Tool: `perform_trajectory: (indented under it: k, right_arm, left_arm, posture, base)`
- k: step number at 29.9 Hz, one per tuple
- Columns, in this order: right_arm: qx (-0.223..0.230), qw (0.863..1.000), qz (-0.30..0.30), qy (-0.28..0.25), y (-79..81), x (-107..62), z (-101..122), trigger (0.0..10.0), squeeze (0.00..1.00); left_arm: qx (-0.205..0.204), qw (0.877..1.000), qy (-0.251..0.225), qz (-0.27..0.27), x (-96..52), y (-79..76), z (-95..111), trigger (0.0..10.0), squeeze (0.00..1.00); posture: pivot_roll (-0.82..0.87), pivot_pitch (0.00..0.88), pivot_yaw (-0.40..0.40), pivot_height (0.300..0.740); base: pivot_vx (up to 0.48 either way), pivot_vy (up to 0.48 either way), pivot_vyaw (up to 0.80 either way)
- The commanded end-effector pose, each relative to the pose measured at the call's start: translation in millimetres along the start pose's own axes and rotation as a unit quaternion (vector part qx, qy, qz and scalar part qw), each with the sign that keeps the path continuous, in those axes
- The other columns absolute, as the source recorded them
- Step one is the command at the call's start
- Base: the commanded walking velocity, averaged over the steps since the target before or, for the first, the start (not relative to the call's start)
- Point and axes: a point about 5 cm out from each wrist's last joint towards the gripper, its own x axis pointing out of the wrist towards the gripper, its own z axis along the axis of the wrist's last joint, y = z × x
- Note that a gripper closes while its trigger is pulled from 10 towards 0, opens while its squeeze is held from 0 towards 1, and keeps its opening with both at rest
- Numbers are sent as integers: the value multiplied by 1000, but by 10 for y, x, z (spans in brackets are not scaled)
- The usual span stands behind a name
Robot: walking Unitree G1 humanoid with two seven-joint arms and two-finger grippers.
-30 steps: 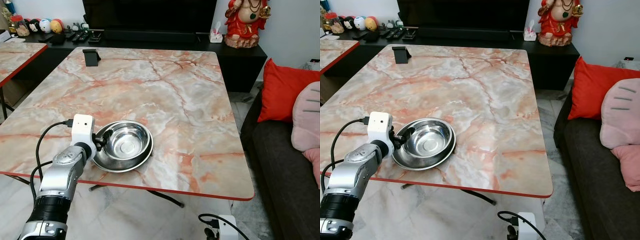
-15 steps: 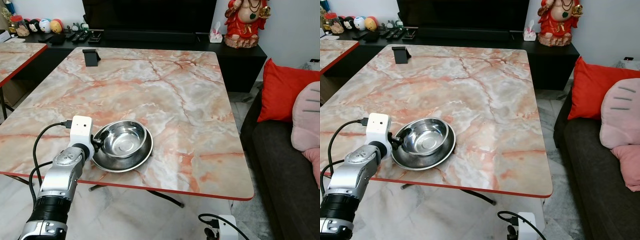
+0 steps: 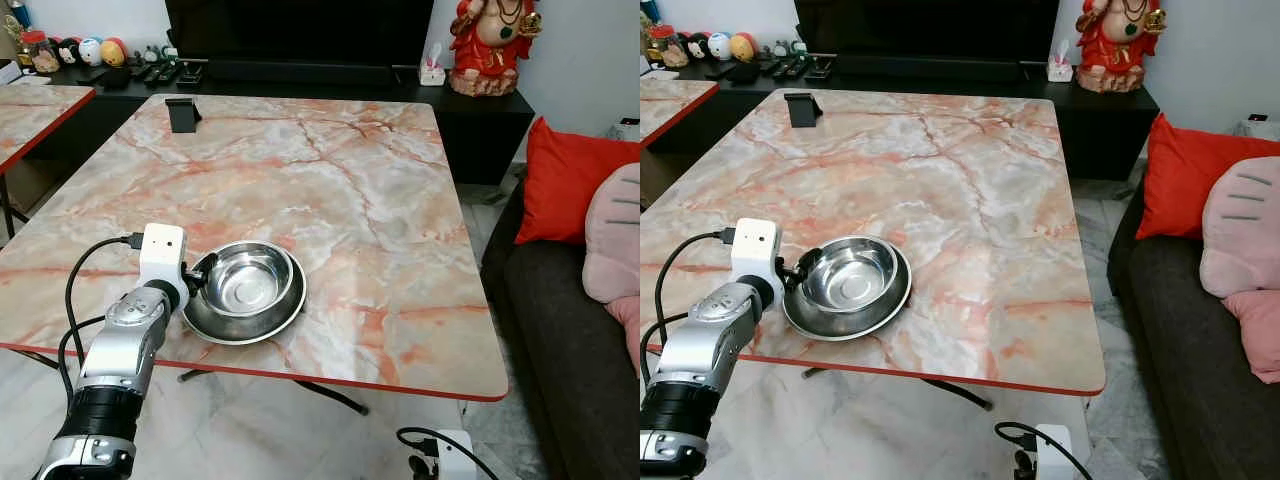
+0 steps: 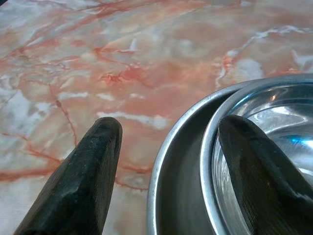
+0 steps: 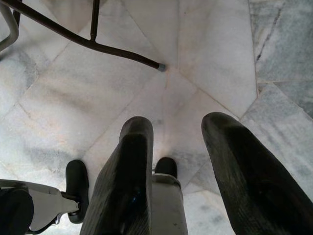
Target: Setting the table
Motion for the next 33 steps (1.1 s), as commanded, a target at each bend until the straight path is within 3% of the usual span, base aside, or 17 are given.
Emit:
perform_trajectory:
  k: [1,4,9,11,15,18,19,24,33]
  right_arm:
    - [2,1000,-1,7,-3,-6,-27,10000,0]
    - [2,1000,-1,7,-4,-6,-27,10000,0]
    - [6,1000,-3,4,-1,-8,-27,10000,0]
    - [8,1000,-4,3,3,-8,-30,10000,0]
    - [10,1000,-6,2,3,-10,-34,10000,0]
    - [11,1000,-8,2,0,-12,-37,10000,0]
    - [13,1000,-10,2,-3,-13,-40,10000,0]
    - [25,999,-22,1,-25,-21,-53,10000,0]
    - [38,999,-28,-8,-10,-12,-24,10000,0]
  left_arm:
    - [10,1000,-4,3,4,36,25,10000,0]
    - [14,1000,-12,1,-2,27,44,10000,0]
    - [-20,990,-139,-36,-75,-113,320,10000,0]
    - [10,982,-185,-34,-125,-165,378,10000,0]
    - [9,971,-233,-52,-189,-310,433,10000,0]
    - [5,969,-239,-61,-201,-366,422,10000,0]
    - [29,969,-234,-71,-201,-416,391,10000,0]
    - [73,963,-235,-107,-243,-597,301,10000,0]
    - [71,962,-246,-93,-192,-614,281,10000,0]
  posture:
    - [81,0,-2,740]
    - [80,0,-3,740]
    - [82,0,-3,740]
    - [75,0,-2,740]
    - [74,0,-4,740]
    - [68,0,-5,740]
    - [64,0,-6,740]
    - [56,0,-8,740]
    - [28,0,10,740]
  base:
    - [0,0,0]
    - [0,0,0]
    - [0,0,0]
    - [0,0,0]
    - [0,0,0]
    - [0,0,0]
    - [0,0,0]
    - [0,0,0]
    - [0,0,0]
